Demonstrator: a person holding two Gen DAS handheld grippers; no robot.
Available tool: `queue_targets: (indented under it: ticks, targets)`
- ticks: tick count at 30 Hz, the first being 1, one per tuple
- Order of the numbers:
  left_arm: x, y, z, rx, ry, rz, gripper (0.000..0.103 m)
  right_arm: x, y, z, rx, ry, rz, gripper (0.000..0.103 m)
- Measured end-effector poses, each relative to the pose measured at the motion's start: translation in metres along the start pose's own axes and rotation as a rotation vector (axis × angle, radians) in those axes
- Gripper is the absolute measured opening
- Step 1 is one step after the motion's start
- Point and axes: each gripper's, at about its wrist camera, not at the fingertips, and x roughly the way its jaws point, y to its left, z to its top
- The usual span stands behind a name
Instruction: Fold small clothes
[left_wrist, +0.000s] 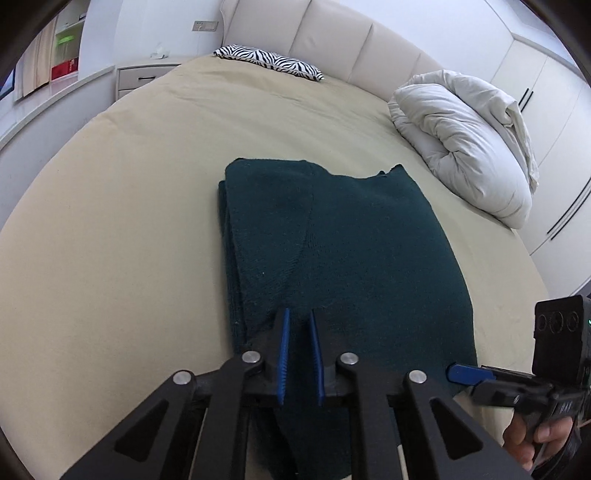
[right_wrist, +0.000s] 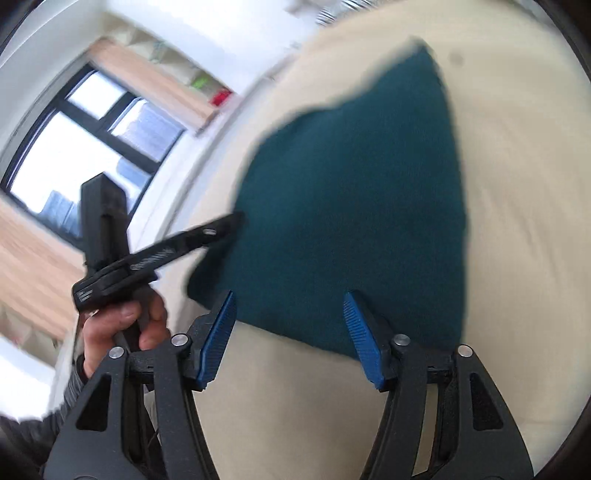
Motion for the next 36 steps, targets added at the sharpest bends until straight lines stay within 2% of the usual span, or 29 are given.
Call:
queue_targets:
  ticks: [3,4,5,7,10,12,13,14,15,18,21,23,24,29,34,36]
  targets:
    - [-0.001,0.004,-0.006,0.025,-0.014,-0.019,0.014,-0.009,-0.024,-0.005,0.082,-0.011,0.094,0.053]
    - [-0.002,0.005,-0.008,0.024,-0.018,-0.028,0.013,-0.009,-0.030,-0.006,0.097,-0.010,0.106,0.049]
    - [-0.003,0.008,-0.009,0.018,-0.023,-0.040,0.013,-0.009,-0.035,-0.006,0.108,-0.007,0.110,0.044]
    - [-0.003,0.008,-0.011,0.005,-0.028,-0.057,0.013,-0.014,-0.042,-0.005,0.122,0.002,0.118,0.042]
    - [-0.009,0.008,-0.009,-0.013,-0.023,-0.060,0.013,-0.031,-0.035,0.004,0.106,0.013,0.078,0.043]
    - [-0.017,0.002,-0.003,-0.010,-0.034,-0.032,0.015,-0.055,-0.028,0.020,0.086,-0.022,0.081,0.046]
    - [-0.022,-0.002,0.001,-0.001,-0.051,-0.007,0.019,-0.063,-0.025,0.031,0.079,-0.049,0.092,0.046]
    - [-0.029,-0.007,0.006,0.011,-0.079,0.041,0.033,-0.069,-0.023,0.042,0.077,-0.073,0.104,0.046]
    - [-0.032,-0.011,0.012,0.017,-0.104,0.059,0.043,-0.070,-0.020,0.057,0.079,-0.086,0.115,0.046]
    - [-0.030,-0.021,0.032,0.031,-0.122,0.071,0.047,-0.053,-0.012,0.102,0.071,-0.070,0.123,0.046]
    - [-0.001,-0.036,0.047,0.103,-0.069,0.137,0.047,-0.014,-0.012,0.142,0.098,-0.029,0.112,0.046]
    - [0.025,-0.041,0.050,0.144,-0.001,0.183,0.047,0.013,-0.022,0.161,0.143,0.001,0.112,0.046]
    - [0.038,-0.040,0.049,0.157,0.039,0.199,0.047,0.025,-0.029,0.168,0.169,0.007,0.096,0.046]
    - [0.051,-0.031,0.049,0.150,0.023,0.192,0.049,0.041,-0.052,0.188,0.221,-0.058,0.125,0.044]
    - [0.052,-0.029,0.048,0.165,0.022,0.184,0.051,0.044,-0.082,0.207,0.286,-0.096,0.042,0.045]
    - [0.053,-0.030,0.047,0.169,0.021,0.187,0.052,0.045,-0.092,0.208,0.317,-0.106,0.051,0.044]
